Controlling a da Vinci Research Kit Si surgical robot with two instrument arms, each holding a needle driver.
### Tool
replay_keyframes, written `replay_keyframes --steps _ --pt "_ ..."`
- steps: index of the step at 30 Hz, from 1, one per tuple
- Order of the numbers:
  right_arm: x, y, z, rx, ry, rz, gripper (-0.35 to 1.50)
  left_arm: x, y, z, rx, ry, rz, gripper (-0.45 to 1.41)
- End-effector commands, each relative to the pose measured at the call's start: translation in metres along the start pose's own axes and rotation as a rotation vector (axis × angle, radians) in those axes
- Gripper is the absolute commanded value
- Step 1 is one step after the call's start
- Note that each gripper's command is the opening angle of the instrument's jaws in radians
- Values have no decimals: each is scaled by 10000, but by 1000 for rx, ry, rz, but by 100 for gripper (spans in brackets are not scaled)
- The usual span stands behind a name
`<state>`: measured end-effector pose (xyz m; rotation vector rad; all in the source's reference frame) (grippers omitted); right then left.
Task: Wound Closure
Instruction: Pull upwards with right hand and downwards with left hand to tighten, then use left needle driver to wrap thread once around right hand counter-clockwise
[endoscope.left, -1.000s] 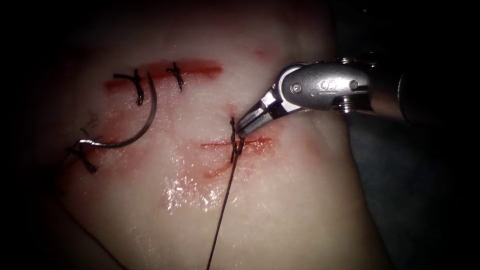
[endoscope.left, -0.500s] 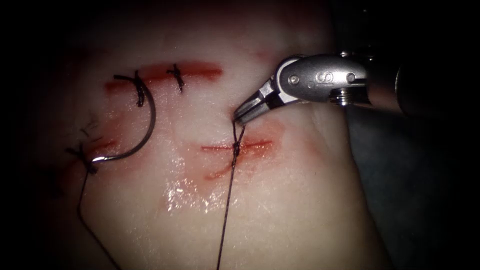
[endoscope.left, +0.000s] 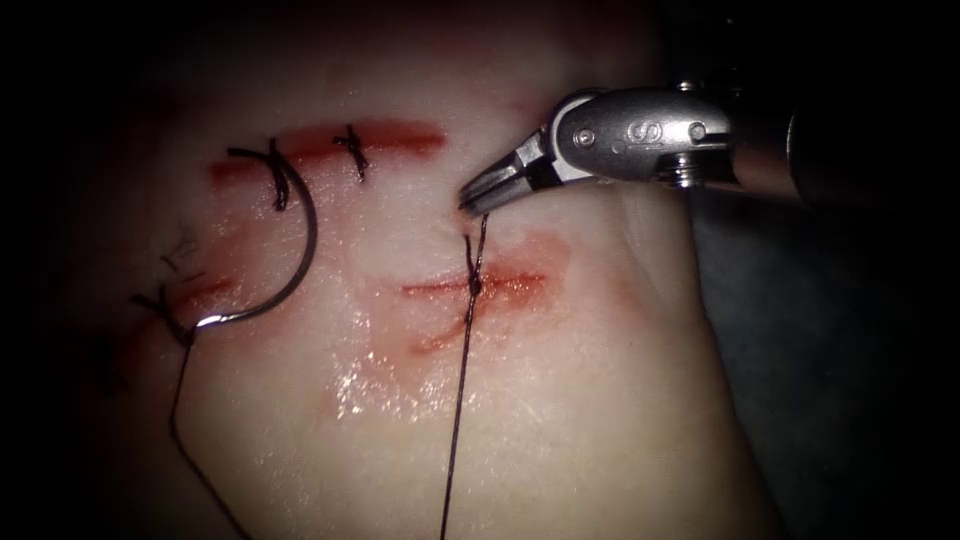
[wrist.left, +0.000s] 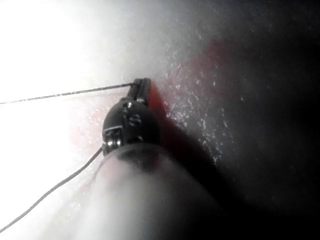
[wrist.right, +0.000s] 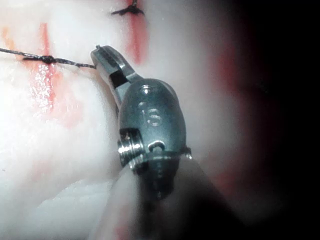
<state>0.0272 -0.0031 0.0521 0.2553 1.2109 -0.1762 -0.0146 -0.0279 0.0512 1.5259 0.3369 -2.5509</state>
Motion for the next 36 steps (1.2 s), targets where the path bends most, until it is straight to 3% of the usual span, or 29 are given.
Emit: replay_keyframes --steps 1,6,7,8,12,16,20,22,23,24,29,36 --pt "2 2 7 -6 13 -1 -35 0 -5 5 22 6 -10 -45" --pt "14 -6 7 -73 64 -29 -35 23 -43 -22 136 6 15 -45" --pt "15 -6 6 -110 67 -18 36 31 -54 -30 168 8 27 -45" --pt "16 -6 5 -141 73 -6 81 37 -60 -35 182 5 35 -45" --pt "22 -12 4 -220 82 23 120 62 -87 -58 220 -28 91 -45" --pt "29 -23 6 -270 112 29 126 79 -110 -75 245 -68 138 -45" --pt "35 -35 9 -315 145 31 123 94 -133 -90 247 -88 180 -45" --pt "38 -46 12 -324 158 24 90 104 -154 -103 239 -93 211 -45" --pt "39 -52 14 -312 174 16 39 108 -162 -108 234 -93 213 -45" --pt "42 -61 17 -309 192 6 -26 112 -174 -116 228 -95 223 -45" --pt "45 -78 45 -339 249 -20 -35 120 -202 -129 213 -98 263 -45" --pt "35 -78 72 -365 308 -16 -35 122 -217 -139 155 -115 303 -45"
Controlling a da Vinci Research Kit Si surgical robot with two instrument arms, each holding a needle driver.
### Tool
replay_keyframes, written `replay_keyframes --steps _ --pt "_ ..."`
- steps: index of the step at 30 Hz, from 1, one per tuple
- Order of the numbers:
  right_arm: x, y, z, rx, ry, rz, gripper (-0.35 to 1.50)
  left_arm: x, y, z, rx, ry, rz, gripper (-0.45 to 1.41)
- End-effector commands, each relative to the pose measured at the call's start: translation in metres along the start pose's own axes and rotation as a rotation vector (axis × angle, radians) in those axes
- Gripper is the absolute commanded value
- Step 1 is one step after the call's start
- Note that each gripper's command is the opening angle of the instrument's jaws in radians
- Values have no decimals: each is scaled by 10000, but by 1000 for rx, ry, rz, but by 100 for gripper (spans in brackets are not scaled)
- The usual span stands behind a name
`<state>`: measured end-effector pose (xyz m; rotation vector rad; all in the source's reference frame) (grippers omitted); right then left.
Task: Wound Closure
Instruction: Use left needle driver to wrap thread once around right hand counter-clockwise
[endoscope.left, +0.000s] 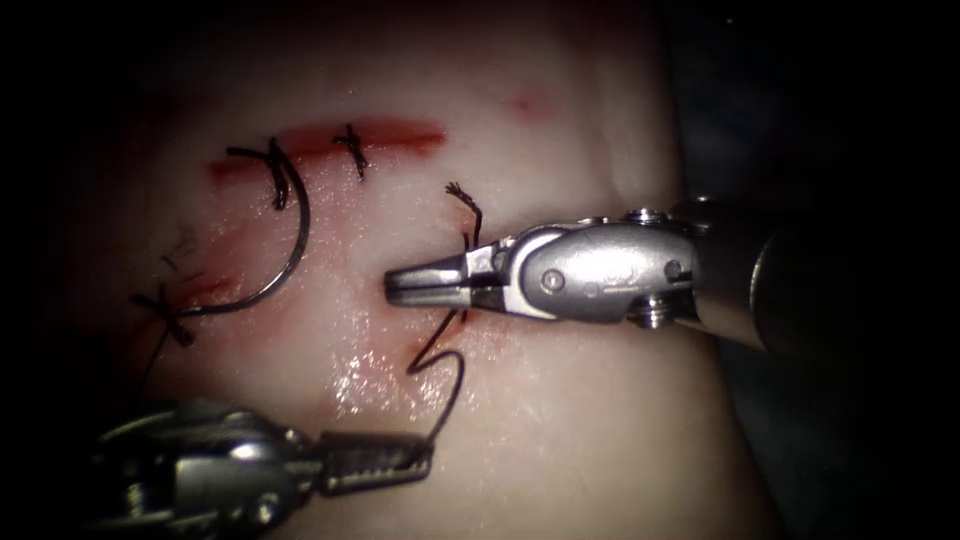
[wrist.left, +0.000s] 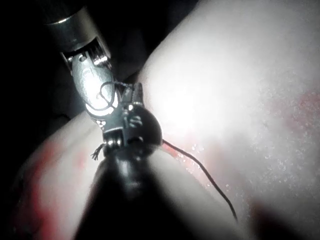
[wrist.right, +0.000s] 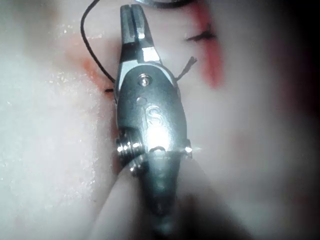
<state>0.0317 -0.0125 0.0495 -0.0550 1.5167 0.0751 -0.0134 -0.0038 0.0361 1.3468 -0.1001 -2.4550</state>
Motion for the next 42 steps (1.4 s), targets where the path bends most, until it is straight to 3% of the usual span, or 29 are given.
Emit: replay_keyframes --steps 1,7,15,22,27,30,31,32,34,42 --pt "-11 -5 16 8 13 5 -35 -4 -7 5 0 2 4 -45" --pt "-29 -32 33 69 85 36 -35 -18 -36 -15 -20 -11 30 -45" --pt "-33 -42 35 144 132 73 -35 -59 -64 -29 23 -44 12 -45" --pt "-32 -45 25 144 182 187 -35 -118 -73 -2 31 -92 15 -45" --pt "-28 -46 18 139 242 261 -35 -136 -63 25 29 -143 9 -45" --pt "-23 -43 11 130 325 322 -35 -139 -61 34 30 -132 -3 -45" --pt "-16 -40 2 129 397 350 -35 -141 -61 38 29 -125 -7 -45" --pt "-13 -38 -2 121 418 357 -35 -144 -62 41 30 -118 -13 -45" --pt "-6 -34 -11 6 445 390 -35 -147 -62 45 31 -109 -17 -45" --pt "10 -15 -39 -145 467 419 -35 -159 -40 81 26 -89 -48 -45"
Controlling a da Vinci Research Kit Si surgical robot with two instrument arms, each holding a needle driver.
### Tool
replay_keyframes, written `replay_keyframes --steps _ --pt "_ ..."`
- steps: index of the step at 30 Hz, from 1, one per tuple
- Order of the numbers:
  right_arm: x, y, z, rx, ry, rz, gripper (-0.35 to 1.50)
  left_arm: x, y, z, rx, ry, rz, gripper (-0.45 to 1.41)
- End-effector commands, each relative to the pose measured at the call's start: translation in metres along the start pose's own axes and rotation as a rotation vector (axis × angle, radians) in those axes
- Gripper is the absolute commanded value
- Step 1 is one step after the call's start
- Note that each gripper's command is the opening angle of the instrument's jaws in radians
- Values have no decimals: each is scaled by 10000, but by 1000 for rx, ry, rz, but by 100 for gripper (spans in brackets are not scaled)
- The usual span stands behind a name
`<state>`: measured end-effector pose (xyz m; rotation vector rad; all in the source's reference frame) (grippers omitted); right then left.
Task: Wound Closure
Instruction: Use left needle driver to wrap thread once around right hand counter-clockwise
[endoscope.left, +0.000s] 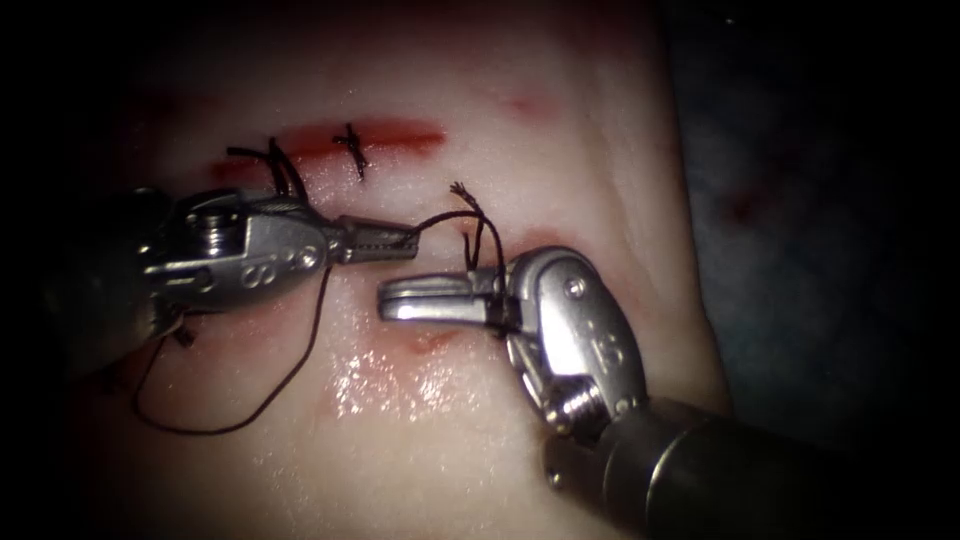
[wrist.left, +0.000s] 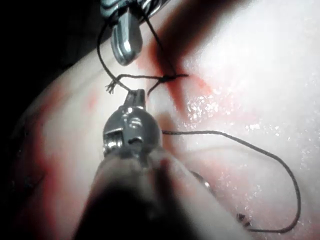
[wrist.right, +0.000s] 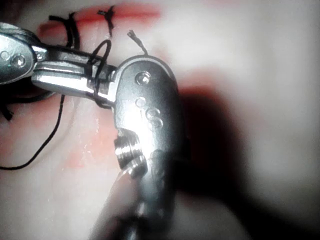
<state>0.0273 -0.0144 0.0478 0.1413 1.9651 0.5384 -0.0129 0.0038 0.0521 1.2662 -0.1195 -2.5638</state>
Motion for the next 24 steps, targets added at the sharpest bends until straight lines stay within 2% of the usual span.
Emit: replay_keyframes --steps 1,4,7,11,18,19,20,22,24 --pt "-6 3 4 -1 3 0 -35 -3 -2 10 1 -1 1 -45" --pt "-6 5 2 70 -47 -12 -35 -5 6 22 -3 -10 6 -45" --pt "-6 8 0 -20 -133 -51 -35 -4 18 34 -8 -1 0 -45" --pt "-2 7 -4 -110 -207 -116 -35 -2 28 41 -2 1 -5 -45" --pt "5 2 -4 -267 -267 -243 -35 11 34 52 6 -4 -9 -45" --pt "6 2 -3 -292 -274 -259 -18 14 35 53 7 -3 -11 -45" --pt "6 2 -3 -330 -306 -264 12 19 35 55 7 0 -12 -45" --pt "7 2 -4 -371 -340 -260 27 25 36 57 8 6 -13 -45" --pt "7 3 -4 -387 -361 -245 31 29 37 58 9 4 -14 -45"
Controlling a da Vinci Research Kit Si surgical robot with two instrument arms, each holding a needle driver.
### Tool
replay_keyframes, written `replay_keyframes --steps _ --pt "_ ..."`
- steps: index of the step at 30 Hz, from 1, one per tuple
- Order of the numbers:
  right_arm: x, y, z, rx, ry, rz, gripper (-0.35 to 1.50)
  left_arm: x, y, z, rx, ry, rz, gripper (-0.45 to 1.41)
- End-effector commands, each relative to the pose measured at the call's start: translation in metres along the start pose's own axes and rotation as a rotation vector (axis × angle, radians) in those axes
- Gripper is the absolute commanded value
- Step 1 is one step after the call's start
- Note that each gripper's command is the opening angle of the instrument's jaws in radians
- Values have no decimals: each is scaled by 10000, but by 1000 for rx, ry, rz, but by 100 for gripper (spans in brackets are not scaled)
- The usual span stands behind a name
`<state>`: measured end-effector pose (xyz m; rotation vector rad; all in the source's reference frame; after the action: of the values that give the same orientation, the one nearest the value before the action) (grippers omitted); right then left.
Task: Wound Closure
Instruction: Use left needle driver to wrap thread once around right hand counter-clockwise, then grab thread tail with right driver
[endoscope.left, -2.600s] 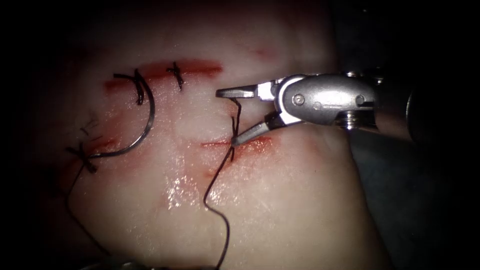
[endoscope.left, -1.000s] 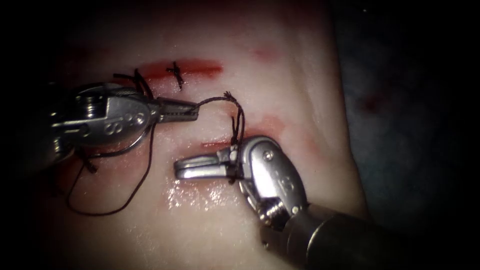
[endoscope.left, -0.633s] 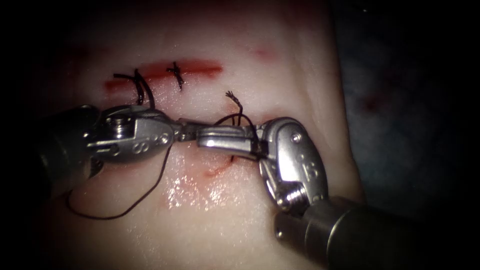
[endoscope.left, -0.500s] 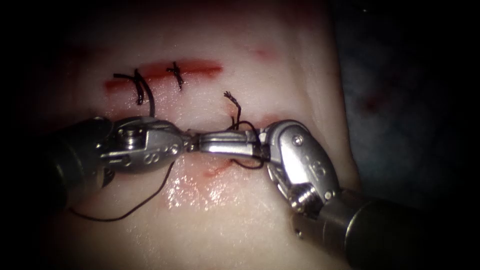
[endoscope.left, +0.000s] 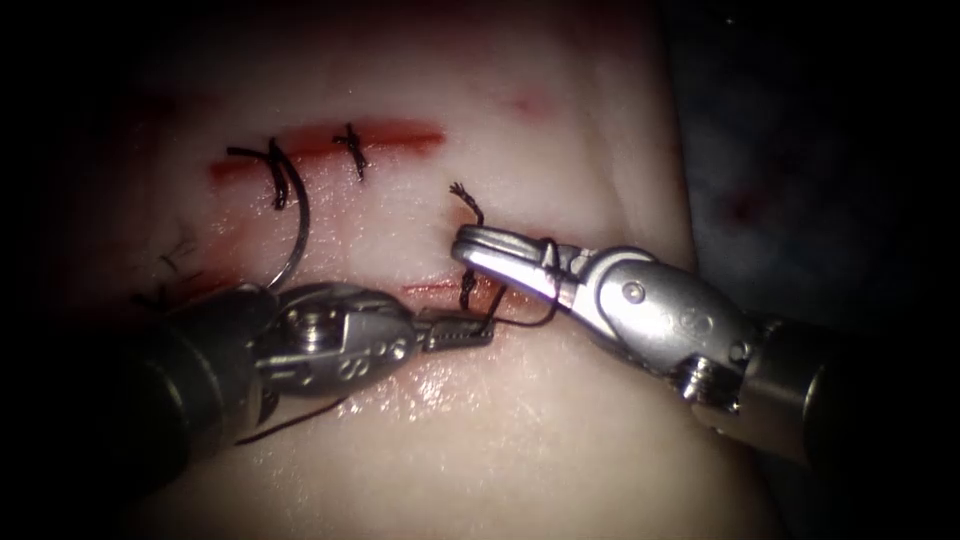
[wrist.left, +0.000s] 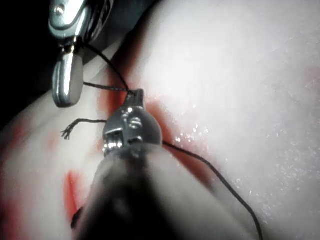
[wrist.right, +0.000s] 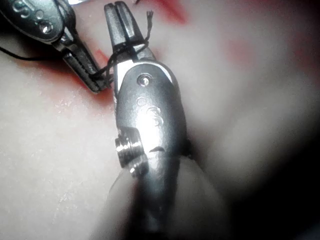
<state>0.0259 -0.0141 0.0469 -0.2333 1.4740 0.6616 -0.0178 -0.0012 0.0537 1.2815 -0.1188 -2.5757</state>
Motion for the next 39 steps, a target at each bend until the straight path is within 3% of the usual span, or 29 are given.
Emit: replay_keyframes --steps 1,9,18,28,35,39 --pt "-6 0 7 -14 -25 20 41 0 -3 6 2 -1 1 -45" --pt "-22 1 7 -71 -104 121 69 3 -2 6 3 -3 0 -45" --pt "-27 10 6 -144 -162 149 73 3 -1 7 3 -4 1 -45" --pt "-42 27 20 -139 -212 191 74 3 1 8 3 0 2 -45" --pt "-46 22 30 -108 -248 213 47 3 1 8 3 0 3 -45" --pt "-48 24 31 -100 -267 233 16 3 3 8 3 3 5 -45"
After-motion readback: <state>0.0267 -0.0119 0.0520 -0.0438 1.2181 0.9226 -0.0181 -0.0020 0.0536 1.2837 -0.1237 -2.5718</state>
